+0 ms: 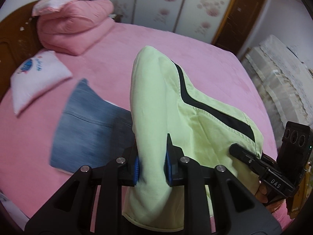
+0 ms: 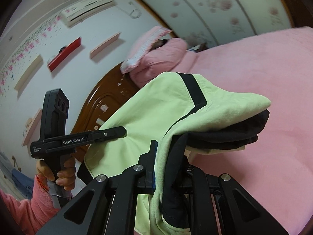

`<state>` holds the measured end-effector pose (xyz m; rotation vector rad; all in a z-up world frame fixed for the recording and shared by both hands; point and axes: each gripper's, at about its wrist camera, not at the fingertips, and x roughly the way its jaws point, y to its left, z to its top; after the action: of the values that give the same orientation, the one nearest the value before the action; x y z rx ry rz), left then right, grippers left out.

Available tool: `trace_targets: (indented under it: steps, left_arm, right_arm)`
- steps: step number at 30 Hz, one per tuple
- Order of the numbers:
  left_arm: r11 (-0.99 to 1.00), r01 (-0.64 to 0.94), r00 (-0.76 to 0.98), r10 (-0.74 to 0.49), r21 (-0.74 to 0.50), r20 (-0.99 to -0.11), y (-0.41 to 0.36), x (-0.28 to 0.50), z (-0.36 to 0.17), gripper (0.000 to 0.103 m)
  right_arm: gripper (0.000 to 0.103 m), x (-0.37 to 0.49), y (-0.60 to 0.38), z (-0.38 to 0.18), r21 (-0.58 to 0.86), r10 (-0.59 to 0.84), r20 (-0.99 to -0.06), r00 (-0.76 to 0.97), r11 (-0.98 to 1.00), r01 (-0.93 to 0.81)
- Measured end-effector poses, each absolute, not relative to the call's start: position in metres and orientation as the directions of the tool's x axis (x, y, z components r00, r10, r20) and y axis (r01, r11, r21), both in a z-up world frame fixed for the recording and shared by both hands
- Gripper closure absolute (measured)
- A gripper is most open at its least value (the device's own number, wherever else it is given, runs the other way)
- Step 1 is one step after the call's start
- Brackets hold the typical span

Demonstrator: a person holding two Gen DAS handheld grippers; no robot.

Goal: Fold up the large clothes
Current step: 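Carry the bundle with both tools onto the stack of folded clothes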

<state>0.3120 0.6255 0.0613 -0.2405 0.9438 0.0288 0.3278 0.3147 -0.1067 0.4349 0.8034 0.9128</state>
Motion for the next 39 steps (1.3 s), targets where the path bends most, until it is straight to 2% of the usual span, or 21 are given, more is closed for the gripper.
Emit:
trace_targets:
  steps: [4,7,10,12,15,16,18,20,24,28,30,32,33,34,35,37,39]
  left_arm:
    - [0.980,-0.158,0.599,-0.002,-0.121,-0.801,0.697,0.321,0.066,0.085]
    - [0.982,-0.178,0.588,0.054,-0.065,-0.807,0.741,0.337,0.049,0.085]
    - [0.978,-0.206,0.587,0.095,-0.035,-0.804,0.777,0.351,0.002,0.085]
    - [0.970,-0.242,0.566,0.116,-0.031,-0.816,0.808,0.361,-0.052,0.085]
    - [0.951,-0.308,0.461,0.175,0.028,-0.870,0.838,0.372,-0.137,0.083]
    - [0.944,-0.324,0.461,0.207,0.053,-0.863,0.844,0.370,-0.152,0.080]
    - [0.950,-0.307,0.519,0.209,0.047,-0.829,0.860,0.361,-0.159,0.078]
    - [0.957,-0.291,0.536,0.153,-0.011,-0.830,0.873,0.359,-0.162,0.078]
    - [0.963,-0.254,0.536,0.063,-0.089,-0.842,0.897,0.362,-0.166,0.074]
    - [0.974,-0.224,0.541,0.105,-0.022,-0.835,0.883,0.363,-0.168,0.073]
    - [0.966,-0.255,0.556,0.111,-0.041,-0.824,0.880,0.359,-0.168,0.072]
    - [0.951,-0.301,0.571,0.120,-0.071,-0.812,0.867,0.351,-0.168,0.063]
    - [0.933,-0.355,0.573,0.163,-0.064,-0.803,0.869,0.346,-0.166,0.058]
    - [0.914,-0.405,0.561,0.224,-0.028,-0.797,0.853,0.334,-0.160,0.046]
    - [0.900,-0.436,0.548,0.268,0.003,-0.792,0.844,0.338,-0.157,0.043]
    - [0.861,-0.503,0.510,0.367,0.076,-0.778,0.821,0.333,-0.142,0.043]
    - [0.838,-0.529,0.474,0.421,0.132,-0.773,0.797,0.327,-0.130,0.043]
  right_arm:
    - [0.093,0.330,0.406,-0.104,0.614,0.849,-0.418,0.323,0.526,-0.588]
    - [0.093,0.339,0.498,-0.116,0.637,0.866,-0.405,0.294,0.497,-0.589]
    - [0.093,0.346,0.569,-0.153,0.679,0.879,-0.385,0.280,0.476,-0.559]
    - [0.093,0.349,0.592,-0.192,0.699,0.877,-0.384,0.289,0.481,-0.529]
    - [0.093,0.364,0.628,-0.267,0.711,0.857,-0.446,0.258,0.514,-0.479]
    - [0.093,0.364,0.636,-0.286,0.716,0.856,-0.461,0.232,0.514,-0.472]
    - [0.093,0.358,0.649,-0.303,0.690,0.851,-0.462,0.251,0.522,-0.501]
    - [0.093,0.355,0.653,-0.306,0.674,0.852,-0.458,0.255,0.519,-0.525]
    - [0.090,0.365,0.630,-0.327,0.665,0.792,-0.566,0.227,0.602,-0.442]
    - [0.090,0.365,0.596,-0.344,0.707,0.791,-0.570,0.221,0.610,-0.357]
    - [0.090,0.357,0.586,-0.342,0.712,0.785,-0.573,0.237,0.620,-0.330]
    - [0.087,0.349,0.572,-0.342,0.713,0.770,-0.584,0.256,0.638,-0.292]
    - [0.085,0.342,0.556,-0.344,0.715,0.764,-0.589,0.263,0.644,-0.270]
    - [0.083,0.338,0.542,-0.346,0.726,0.763,-0.591,0.263,0.645,-0.239]
    - [0.081,0.335,0.516,-0.344,0.741,0.765,-0.591,0.258,0.640,-0.203]
    - [0.065,0.316,0.502,-0.342,0.775,0.774,-0.588,0.234,0.622,-0.109]
    - [0.058,0.299,0.484,-0.338,0.773,0.769,-0.599,0.224,0.628,-0.088]
